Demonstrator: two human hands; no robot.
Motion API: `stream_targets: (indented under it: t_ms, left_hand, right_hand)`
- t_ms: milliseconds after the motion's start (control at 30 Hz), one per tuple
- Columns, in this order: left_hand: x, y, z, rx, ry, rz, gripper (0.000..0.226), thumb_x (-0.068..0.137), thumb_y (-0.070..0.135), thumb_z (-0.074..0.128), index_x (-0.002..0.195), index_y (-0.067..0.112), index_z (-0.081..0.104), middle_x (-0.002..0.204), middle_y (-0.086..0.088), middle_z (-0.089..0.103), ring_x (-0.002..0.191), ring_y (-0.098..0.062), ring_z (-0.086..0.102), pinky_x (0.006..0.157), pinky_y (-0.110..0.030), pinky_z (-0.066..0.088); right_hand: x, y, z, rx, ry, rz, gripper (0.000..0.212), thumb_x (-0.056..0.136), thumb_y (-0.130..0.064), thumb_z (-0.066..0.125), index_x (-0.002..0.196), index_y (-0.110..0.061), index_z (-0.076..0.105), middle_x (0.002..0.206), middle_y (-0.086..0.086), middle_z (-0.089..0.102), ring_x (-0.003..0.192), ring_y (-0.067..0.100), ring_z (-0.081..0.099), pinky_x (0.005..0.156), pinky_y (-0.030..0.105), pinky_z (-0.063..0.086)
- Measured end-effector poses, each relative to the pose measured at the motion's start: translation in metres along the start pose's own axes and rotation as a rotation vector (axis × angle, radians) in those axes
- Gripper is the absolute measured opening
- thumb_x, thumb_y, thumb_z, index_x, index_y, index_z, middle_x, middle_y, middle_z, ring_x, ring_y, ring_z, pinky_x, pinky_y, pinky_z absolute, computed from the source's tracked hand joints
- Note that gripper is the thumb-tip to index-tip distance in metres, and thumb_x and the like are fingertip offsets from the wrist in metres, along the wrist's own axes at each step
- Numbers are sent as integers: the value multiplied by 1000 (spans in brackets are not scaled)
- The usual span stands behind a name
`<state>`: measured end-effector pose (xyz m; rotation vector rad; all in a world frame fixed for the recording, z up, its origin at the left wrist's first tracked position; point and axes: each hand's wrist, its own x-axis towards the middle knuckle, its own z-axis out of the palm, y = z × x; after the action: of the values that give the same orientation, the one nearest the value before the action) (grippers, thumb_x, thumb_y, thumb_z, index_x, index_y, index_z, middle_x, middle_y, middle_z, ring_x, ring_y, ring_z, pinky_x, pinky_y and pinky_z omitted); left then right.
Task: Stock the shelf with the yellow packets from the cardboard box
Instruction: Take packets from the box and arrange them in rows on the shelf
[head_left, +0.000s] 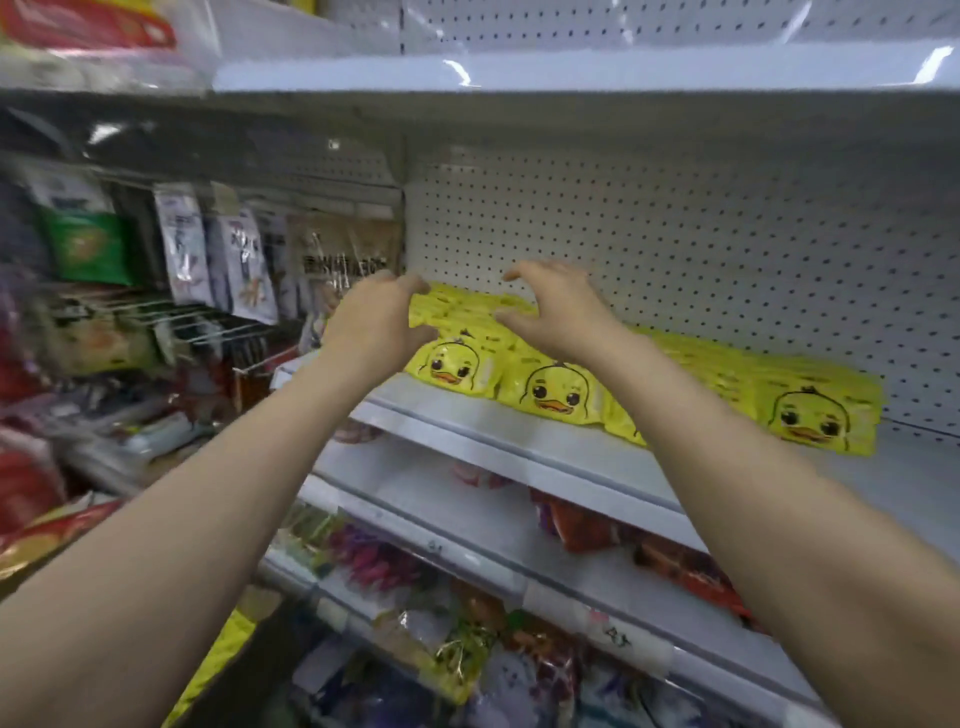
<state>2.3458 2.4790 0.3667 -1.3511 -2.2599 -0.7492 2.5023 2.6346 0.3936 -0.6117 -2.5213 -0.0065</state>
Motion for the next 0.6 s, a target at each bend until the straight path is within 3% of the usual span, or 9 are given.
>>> stream_targets:
  t_ms: [167, 300, 433, 600]
  left_hand:
    - [-57, -90, -48, 85, 60, -37, 49, 79, 32, 75, 124, 17, 60, 115, -13, 60, 109, -35, 54, 90, -42, 45]
    - [-99, -144, -77, 210, 64, -95, 49, 83, 35, 71, 126, 17, 57, 122, -11, 58, 112, -34, 53, 89, -46, 49]
    - [-127, -185, -92, 245, 31, -169, 52, 83, 33, 72, 130, 19, 56, 124, -11, 56, 115, -35, 51, 90, -47, 48]
    - [-142, -235, -88, 281, 22, -249, 52, 83, 32, 70, 131, 18, 55, 125, -9, 56, 114, -35, 51, 91, -46, 47]
  right_hand:
    - [2, -104, 43, 94, -5, -141, 51, 90, -47, 62, 134, -24, 52, 140, 2, 51, 132, 23, 42, 105, 36, 35]
    - [4, -168, 79, 170, -28, -210, 48, 88, -47, 62, 131, -26, 53, 137, 0, 53, 130, 23, 43, 104, 39, 41]
    - [10, -219, 110, 199, -80, -283, 50, 88, -46, 63, 132, -23, 53, 134, 2, 53, 127, 24, 46, 102, 34, 38]
    - [31, -264, 151, 231, -143, -342, 52, 91, -48, 59, 137, -26, 48, 140, -1, 49, 131, 22, 43, 103, 39, 42]
